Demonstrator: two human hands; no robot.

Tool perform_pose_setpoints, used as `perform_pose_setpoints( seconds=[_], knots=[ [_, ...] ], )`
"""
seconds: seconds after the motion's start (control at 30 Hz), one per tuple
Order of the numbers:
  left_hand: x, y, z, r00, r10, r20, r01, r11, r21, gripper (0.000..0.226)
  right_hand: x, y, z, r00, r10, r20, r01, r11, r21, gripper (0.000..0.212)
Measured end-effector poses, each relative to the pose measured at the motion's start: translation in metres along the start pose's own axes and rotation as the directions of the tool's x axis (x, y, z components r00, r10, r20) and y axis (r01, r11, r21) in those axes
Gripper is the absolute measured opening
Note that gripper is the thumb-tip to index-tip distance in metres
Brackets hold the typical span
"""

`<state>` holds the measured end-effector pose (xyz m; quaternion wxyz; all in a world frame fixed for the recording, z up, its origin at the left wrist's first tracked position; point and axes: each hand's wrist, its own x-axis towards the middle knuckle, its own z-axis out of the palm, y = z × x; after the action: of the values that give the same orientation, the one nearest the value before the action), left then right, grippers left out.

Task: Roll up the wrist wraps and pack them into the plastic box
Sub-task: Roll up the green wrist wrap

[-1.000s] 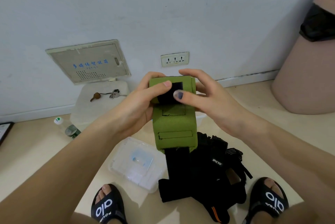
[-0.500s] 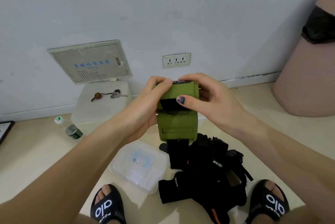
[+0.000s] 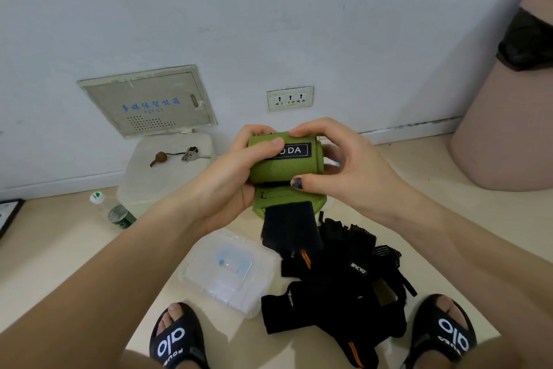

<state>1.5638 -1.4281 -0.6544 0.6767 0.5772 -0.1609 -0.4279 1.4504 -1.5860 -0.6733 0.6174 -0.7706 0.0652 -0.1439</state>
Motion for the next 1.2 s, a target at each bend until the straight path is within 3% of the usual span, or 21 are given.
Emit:
perform_pose_setpoints(
  seconds=[0.2, 0.27, 0.33, 0.47, 0.53, 0.63, 0.77, 0.87, 0.93, 1.03, 1.2],
  knots=[
    [0.003, 0.001, 0.000, 0.999, 0.050, 0.014, -0.050, 0.998, 0.028, 0.023, 0.000, -0.014, 0.003, 0.974, 0.213, -0.084, -0.216, 0.976, -0.028, 0.048],
    [0.004, 0.001, -0.002, 0.997, 0.072, 0.020, -0.073, 0.997, 0.031, 0.027, -0.002, -0.015, 0.003, 0.957, 0.280, -0.078, -0.281, 0.960, 0.001, 0.068],
    [0.006, 0.002, -0.005, 0.994, 0.108, -0.007, -0.108, 0.994, 0.018, 0.030, -0.005, -0.015, 0.002, 0.907, 0.422, 0.009, -0.418, 0.895, 0.159, 0.081],
    [0.009, 0.004, -0.010, 0.975, 0.209, -0.073, -0.209, 0.978, 0.016, 0.034, -0.019, -0.016, 0.010, 0.786, 0.581, 0.211, -0.617, 0.758, 0.211, 0.051],
    [0.010, 0.004, -0.012, 0.964, 0.246, -0.100, -0.243, 0.969, 0.039, 0.037, -0.023, -0.016, 0.018, 0.786, 0.577, 0.224, -0.618, 0.754, 0.223, 0.036],
    [0.013, 0.001, -0.015, 0.946, 0.296, -0.136, -0.281, 0.952, 0.121, 0.039, -0.023, -0.017, 0.023, 0.808, 0.578, 0.116, -0.582, 0.749, 0.316, 0.039],
    [0.016, -0.009, -0.017, 0.910, 0.413, -0.027, -0.345, 0.792, 0.504, 0.043, -0.017, -0.021, 0.020, 0.876, 0.477, -0.064, -0.416, 0.818, 0.397, 0.048],
    [0.016, -0.015, -0.014, 0.916, 0.402, 0.009, -0.334, 0.750, 0.571, 0.043, -0.012, -0.026, 0.014, 0.900, 0.422, -0.113, -0.340, 0.838, 0.427, 0.023],
    [0.015, -0.017, -0.012, 0.924, 0.382, 0.031, -0.329, 0.749, 0.574, 0.042, -0.009, -0.028, 0.009, 0.905, 0.413, -0.100, -0.330, 0.831, 0.448, 0.007],
    [0.014, -0.024, -0.011, 0.945, 0.318, 0.082, -0.303, 0.749, 0.590, 0.040, -0.006, -0.031, 0.002, 0.908, 0.418, -0.024, -0.354, 0.799, 0.487, 0.004],
    [0.011, -0.029, -0.010, 0.969, 0.228, 0.091, -0.243, 0.827, 0.508, 0.033, -0.005, -0.032, -0.015, 0.933, 0.340, 0.117, -0.342, 0.742, 0.576, 0.021]
  ],
)
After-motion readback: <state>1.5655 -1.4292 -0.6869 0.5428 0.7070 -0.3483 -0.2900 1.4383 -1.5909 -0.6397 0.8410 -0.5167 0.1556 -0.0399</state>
